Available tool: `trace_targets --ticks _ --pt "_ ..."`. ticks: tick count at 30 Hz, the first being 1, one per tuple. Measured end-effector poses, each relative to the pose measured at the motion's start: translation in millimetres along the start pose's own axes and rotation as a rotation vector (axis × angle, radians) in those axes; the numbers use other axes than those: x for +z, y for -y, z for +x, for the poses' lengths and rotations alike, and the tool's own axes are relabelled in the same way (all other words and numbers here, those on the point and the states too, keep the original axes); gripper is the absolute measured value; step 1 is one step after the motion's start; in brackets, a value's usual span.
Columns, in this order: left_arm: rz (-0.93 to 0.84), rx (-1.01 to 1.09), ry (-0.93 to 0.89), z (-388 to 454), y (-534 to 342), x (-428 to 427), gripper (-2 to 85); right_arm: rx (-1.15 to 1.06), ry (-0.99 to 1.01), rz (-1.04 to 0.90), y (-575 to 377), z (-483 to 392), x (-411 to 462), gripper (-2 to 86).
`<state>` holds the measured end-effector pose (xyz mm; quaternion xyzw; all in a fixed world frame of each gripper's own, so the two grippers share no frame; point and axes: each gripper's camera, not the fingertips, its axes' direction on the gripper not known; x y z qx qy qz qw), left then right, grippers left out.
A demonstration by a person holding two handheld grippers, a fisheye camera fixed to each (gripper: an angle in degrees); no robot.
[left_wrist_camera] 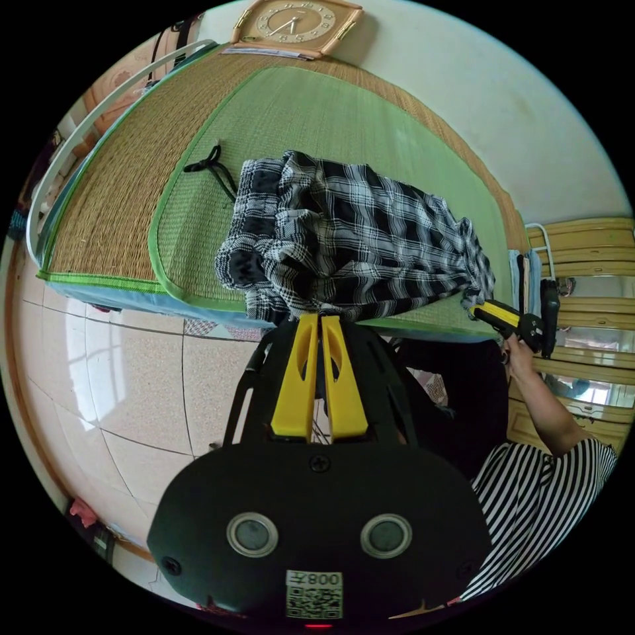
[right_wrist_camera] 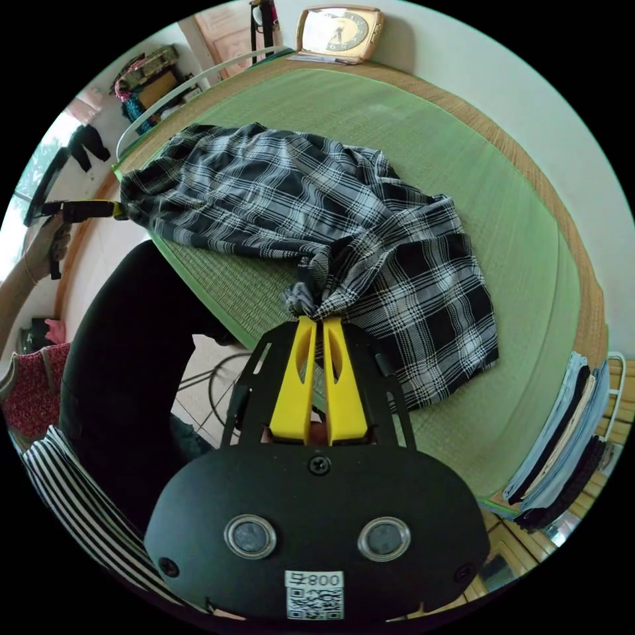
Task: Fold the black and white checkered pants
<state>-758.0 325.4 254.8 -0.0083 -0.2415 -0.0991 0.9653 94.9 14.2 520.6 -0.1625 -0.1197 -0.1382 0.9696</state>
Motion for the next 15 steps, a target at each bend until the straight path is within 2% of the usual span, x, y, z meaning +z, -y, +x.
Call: trace_targets --ticks 5,8,11,15 --pt "-0.003 0.026 0.008 4.1 13.8 -7.4 0.6 0.009 0.117 0.002 2.4 17.3 -12.8 0.8" --pt "-0.003 0.065 0.037 9.4 22.3 -14.5 0.6 0.006 0.170 0.067 4.2 43.7 -54.3 0.5" --pt "0.002 0.110 0.074 14.7 30.5 -24.6 0.5 0.073 0.124 0.189 7.3 109.2 -131.1 0.4" --pt "0.013 0.149 0.116 18.2 38.6 -38.3 0.5 0.320 0.044 0.358 -10.1 236.9 -233.4 1.0"
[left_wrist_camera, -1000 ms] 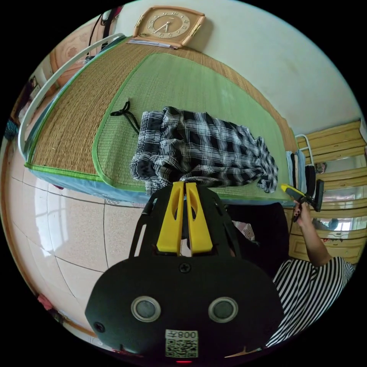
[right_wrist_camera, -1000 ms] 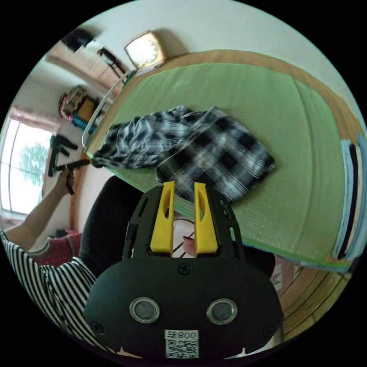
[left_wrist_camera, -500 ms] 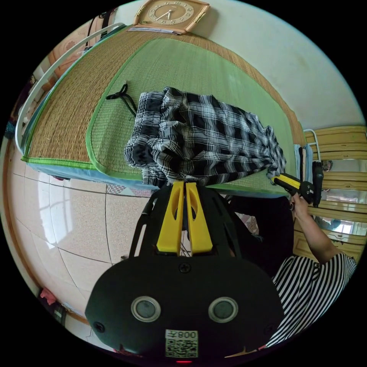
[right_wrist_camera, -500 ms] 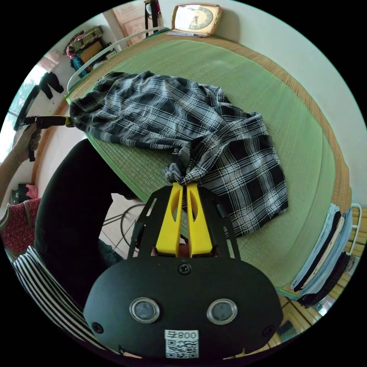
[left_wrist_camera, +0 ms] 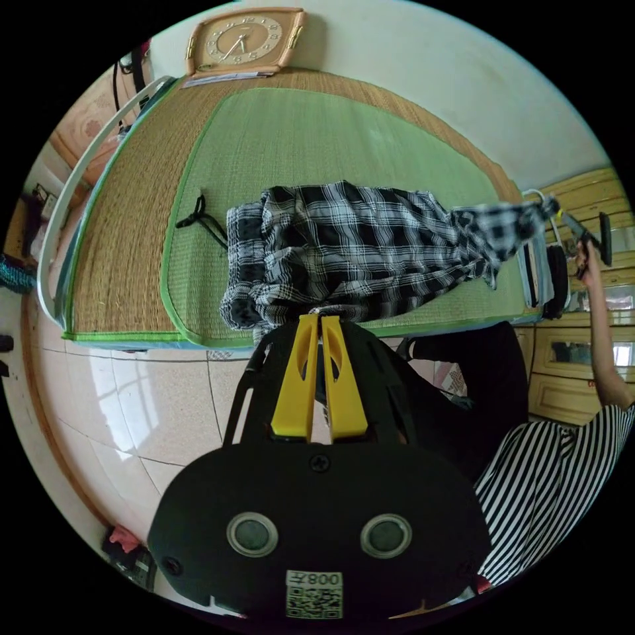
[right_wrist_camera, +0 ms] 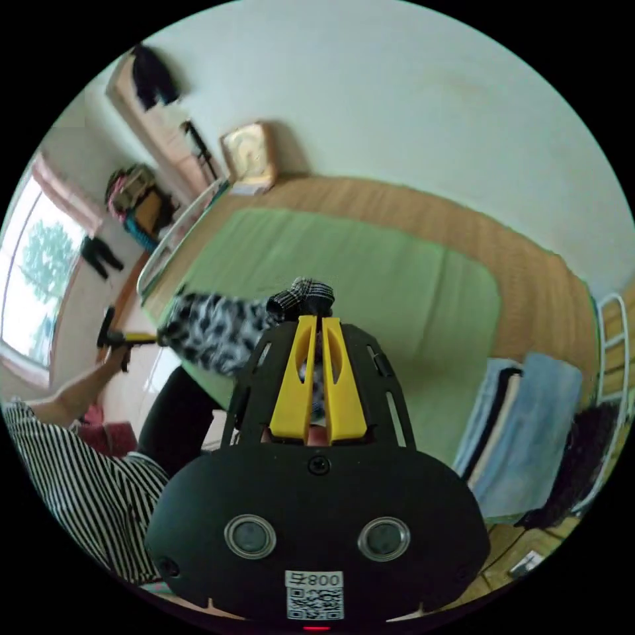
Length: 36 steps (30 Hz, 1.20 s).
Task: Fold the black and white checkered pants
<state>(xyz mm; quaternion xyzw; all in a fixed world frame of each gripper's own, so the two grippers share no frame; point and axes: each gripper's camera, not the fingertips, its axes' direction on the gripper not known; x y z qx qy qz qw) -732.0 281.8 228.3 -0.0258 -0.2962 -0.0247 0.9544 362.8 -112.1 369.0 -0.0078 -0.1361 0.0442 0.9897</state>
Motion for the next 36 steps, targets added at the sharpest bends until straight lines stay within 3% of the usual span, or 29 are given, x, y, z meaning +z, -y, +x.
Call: trace_targets --ticks 6,8,16,24,29,36 --pt "-0.017 -0.014 -0.020 -0.9 4.1 -0.5 0.5 0.390 -0.157 -0.054 -26.8 122.4 -7.8 5.0" --pt "-0.033 -0.024 -0.023 -0.9 5.7 2.1 0.5 0.439 -0.035 -0.038 -50.9 132.0 9.8 5.9" --pt "-0.099 -0.024 0.070 -0.9 22.0 -2.2 0.5 0.135 0.248 -0.243 -108.3 9.5 129.6 8.0" --pt "-0.145 -0.024 0.045 -6.8 27.5 -6.5 0.6 -0.154 0.154 -0.274 -88.9 -99.8 170.4 8.8" --pt "-0.153 -0.032 -0.053 -11.8 16.1 -11.7 0.8 -0.196 0.111 -0.324 -79.6 -117.7 188.4 9.2" --pt "-0.022 -0.119 -0.189 -28.7 -1.5 -43.2 1.4 -0.214 -0.012 -0.415 -82.5 -118.8 212.5 5.6"
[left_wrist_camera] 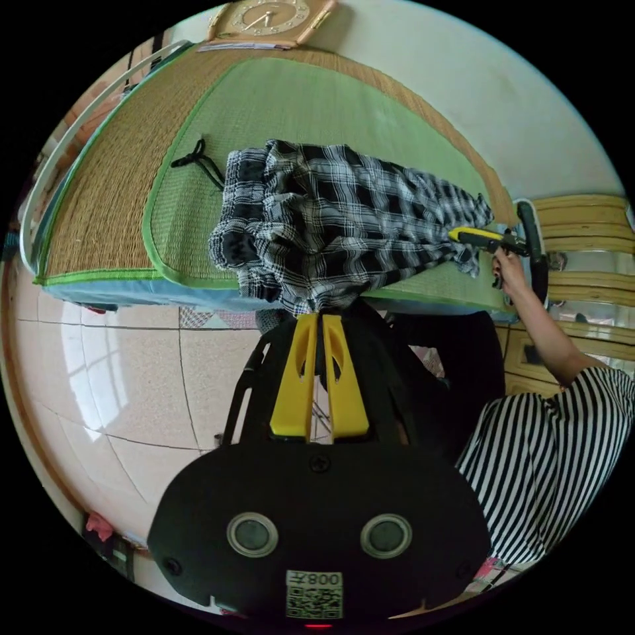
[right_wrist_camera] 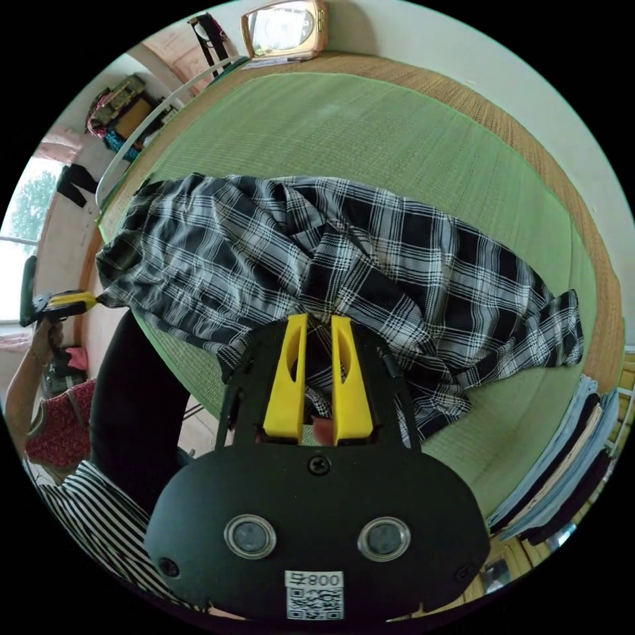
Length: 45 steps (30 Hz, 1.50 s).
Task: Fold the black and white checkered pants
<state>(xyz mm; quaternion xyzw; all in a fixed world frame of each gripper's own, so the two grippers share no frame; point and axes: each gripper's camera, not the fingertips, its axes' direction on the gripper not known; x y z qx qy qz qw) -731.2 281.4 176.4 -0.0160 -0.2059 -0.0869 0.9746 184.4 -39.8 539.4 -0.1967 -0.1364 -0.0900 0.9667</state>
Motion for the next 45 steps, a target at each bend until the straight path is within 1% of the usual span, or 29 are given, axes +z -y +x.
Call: trace_targets --ticks 2,5,11,15,20,23,25,27,30,34,36,41,45 --pt "0.054 -0.019 -0.049 -4.0 -2.5 -10.0 1.5 -0.008 -0.010 -0.004 -2.9 2.8 -1.2 3.5" --pt "0.110 -0.035 -0.083 -7.1 2.6 -21.8 1.8 0.004 0.041 0.018 -11.9 14.6 -11.0 1.6" --pt "0.155 -0.006 -0.031 -0.1 50.6 -34.6 3.0 0.037 0.142 0.112 -45.2 54.2 -54.3 0.7" --pt "0.182 -0.049 0.042 -3.0 87.7 -43.5 4.7 0.075 0.218 0.161 -71.7 87.3 -78.3 0.5" --pt "0.122 -0.103 0.104 -5.2 123.9 -44.6 6.0 0.132 0.304 0.184 -95.3 118.1 -89.2 0.5" --pt "0.048 -0.057 0.188 5.7 139.8 -41.1 5.3 0.123 0.326 0.193 -106.5 127.5 -97.9 0.5" --pt "-0.022 -0.031 0.281 14.6 147.9 -37.1 3.7 0.116 0.334 0.197 -112.1 132.3 -103.0 0.5" --pt "-0.037 -0.014 0.311 20.4 150.6 -39.2 2.7 0.123 0.373 0.213 -119.7 141.3 -109.2 0.5" --pt "0.024 0.002 0.299 27.9 147.2 -56.6 1.8 0.145 0.408 0.244 -131.1 153.2 -117.8 0.5" --pt "0.102 0.024 0.296 34.2 136.0 -85.6 1.3 0.157 0.399 0.255 -142.6 164.9 -122.7 0.5" --pt "0.109 0.025 0.297 34.7 136.5 -93.4 1.2 0.184 0.395 0.247 -145.8 177.0 -118.8 0.6" --pt "0.114 -0.012 0.306 35.7 160.2 -104.9 1.0 0.256 0.424 0.218 -135.4 206.1 -98.6 0.6" --pt "0.171 -0.004 0.293 46.0 190.4 -126.3 0.8 0.296 0.412 0.176 -122.3 220.9 -83.0 0.6"
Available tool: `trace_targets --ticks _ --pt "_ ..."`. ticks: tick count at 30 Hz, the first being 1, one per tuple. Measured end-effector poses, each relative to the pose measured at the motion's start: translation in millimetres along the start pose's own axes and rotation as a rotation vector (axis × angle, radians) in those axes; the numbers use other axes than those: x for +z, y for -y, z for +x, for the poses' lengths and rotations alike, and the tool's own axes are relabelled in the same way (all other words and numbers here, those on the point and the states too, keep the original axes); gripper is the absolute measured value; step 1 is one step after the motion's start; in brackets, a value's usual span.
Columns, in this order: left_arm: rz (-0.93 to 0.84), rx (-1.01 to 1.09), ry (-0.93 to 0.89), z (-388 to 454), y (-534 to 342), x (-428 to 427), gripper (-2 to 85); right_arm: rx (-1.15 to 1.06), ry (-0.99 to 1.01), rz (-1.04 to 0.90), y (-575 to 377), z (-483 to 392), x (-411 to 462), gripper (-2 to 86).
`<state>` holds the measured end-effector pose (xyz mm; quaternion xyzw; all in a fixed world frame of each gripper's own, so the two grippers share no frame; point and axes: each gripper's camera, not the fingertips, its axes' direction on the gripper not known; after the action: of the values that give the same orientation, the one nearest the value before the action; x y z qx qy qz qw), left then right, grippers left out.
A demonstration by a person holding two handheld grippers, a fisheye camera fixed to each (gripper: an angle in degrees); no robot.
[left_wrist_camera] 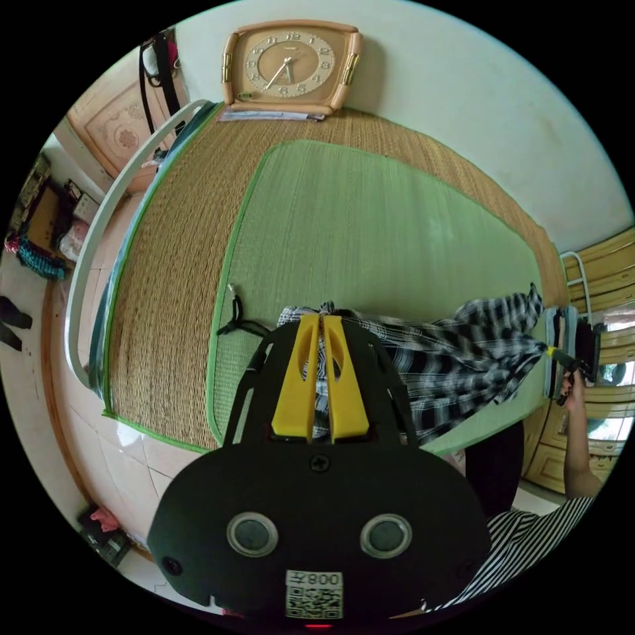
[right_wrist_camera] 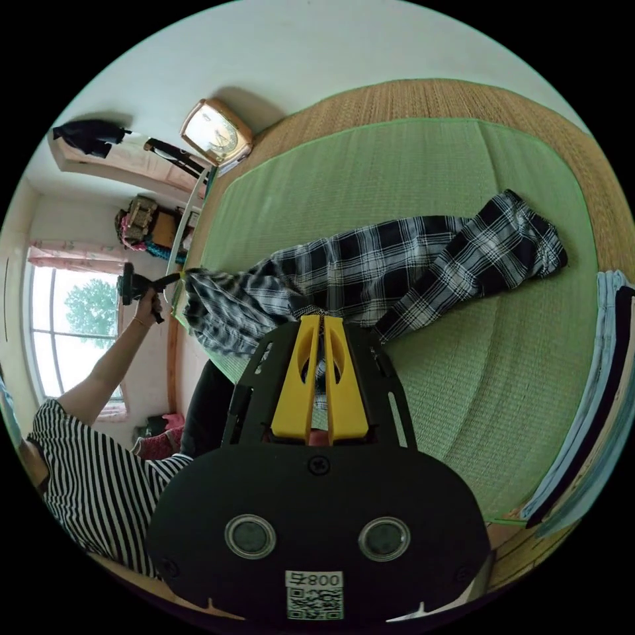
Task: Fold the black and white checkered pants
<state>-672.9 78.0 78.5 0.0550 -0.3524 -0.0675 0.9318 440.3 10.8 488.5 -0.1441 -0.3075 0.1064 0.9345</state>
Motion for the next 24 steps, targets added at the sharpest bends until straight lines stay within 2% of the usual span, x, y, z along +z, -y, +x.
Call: trace_targets --ticks 4,8,10,15,19,22,24 --pt "0.109 0.043 0.001 5.6 34.9 -40.1 0.6 0.001 0.040 0.071 21.4 2.9 -23.8 0.6" --pt "0.236 0.080 -0.038 2.9 45.5 -81.1 0.5 -0.122 0.024 0.177 42.4 -25.6 -83.3 0.6" --pt "0.317 0.093 -0.079 -6.2 37.1 -104.7 0.4 -0.187 0.025 0.216 40.8 -40.5 -108.8 0.6" --pt "0.369 0.037 -0.167 -37.9 -8.6 -112.9 0.3 -0.311 0.069 0.242 0.6 -69.7 -144.4 0.6" --pt "0.281 -0.150 -0.193 -80.4 -65.5 -79.9 0.3 -0.302 0.092 0.175 -36.2 -68.9 -126.3 0.8" --pt "0.117 -0.308 -0.230 -108.3 -103.7 -34.4 0.3 -0.197 0.077 0.051 -65.1 -47.0 -71.2 0.9" --pt "0.009 -0.426 -0.214 -120.3 -123.5 -11.8 0.3 -0.062 0.030 -0.111 -85.5 -17.3 -8.6 1.2"
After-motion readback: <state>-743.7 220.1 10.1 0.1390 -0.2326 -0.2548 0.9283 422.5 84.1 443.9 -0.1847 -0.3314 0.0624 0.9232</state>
